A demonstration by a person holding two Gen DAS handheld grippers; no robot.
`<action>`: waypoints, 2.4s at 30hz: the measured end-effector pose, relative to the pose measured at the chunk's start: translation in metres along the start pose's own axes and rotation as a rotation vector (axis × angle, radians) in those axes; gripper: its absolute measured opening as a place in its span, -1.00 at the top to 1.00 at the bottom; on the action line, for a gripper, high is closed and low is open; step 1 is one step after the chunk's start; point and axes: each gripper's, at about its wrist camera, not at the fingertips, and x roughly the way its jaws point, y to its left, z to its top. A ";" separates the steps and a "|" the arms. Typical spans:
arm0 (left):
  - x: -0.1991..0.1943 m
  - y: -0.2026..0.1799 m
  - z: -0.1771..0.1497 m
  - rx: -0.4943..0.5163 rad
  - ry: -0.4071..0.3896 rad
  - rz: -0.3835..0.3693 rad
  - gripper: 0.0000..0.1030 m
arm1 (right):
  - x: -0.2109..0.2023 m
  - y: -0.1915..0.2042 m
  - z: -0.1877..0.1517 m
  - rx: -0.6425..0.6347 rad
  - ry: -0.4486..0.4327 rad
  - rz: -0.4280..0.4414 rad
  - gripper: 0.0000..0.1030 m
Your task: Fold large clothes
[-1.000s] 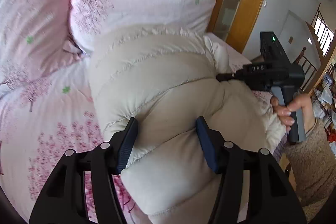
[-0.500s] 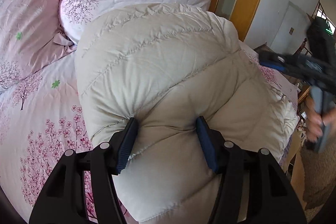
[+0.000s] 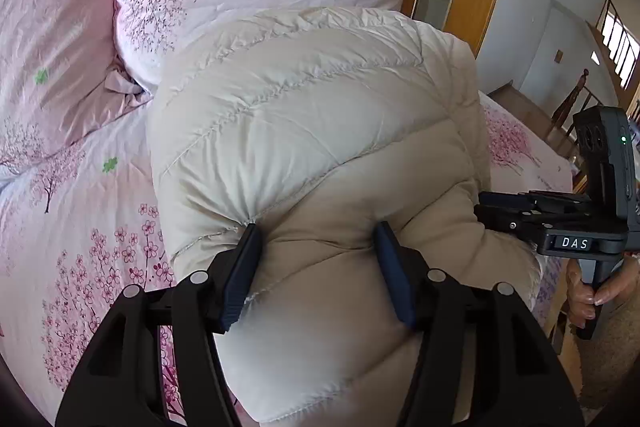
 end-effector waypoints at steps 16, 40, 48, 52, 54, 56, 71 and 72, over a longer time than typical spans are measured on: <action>-0.034 0.077 0.039 -0.234 -0.078 -0.114 -0.16 | -0.035 -0.052 0.089 0.272 -0.088 0.164 -0.44; 0.060 0.076 0.062 -0.084 0.093 0.056 -0.20 | 0.060 -0.078 0.112 0.330 0.136 -0.072 0.46; -0.019 0.061 0.054 -0.050 -0.097 -0.011 -0.18 | -0.020 -0.041 0.083 0.184 -0.077 -0.083 0.13; -0.029 0.030 0.047 0.039 -0.067 -0.051 -0.19 | -0.026 -0.012 0.055 0.086 -0.058 -0.042 0.19; -0.013 0.022 0.044 0.070 0.012 -0.022 -0.18 | -0.018 -0.007 0.049 0.066 -0.020 -0.076 0.20; -0.002 0.022 0.041 0.061 0.048 -0.023 -0.18 | 0.002 -0.013 0.048 0.108 0.055 -0.079 0.20; -0.061 -0.007 0.005 0.104 -0.094 -0.086 -0.18 | -0.050 0.003 0.006 0.066 -0.065 0.007 0.16; -0.063 -0.012 0.000 0.117 -0.087 -0.097 -0.18 | -0.053 0.006 -0.001 0.061 -0.068 0.005 0.16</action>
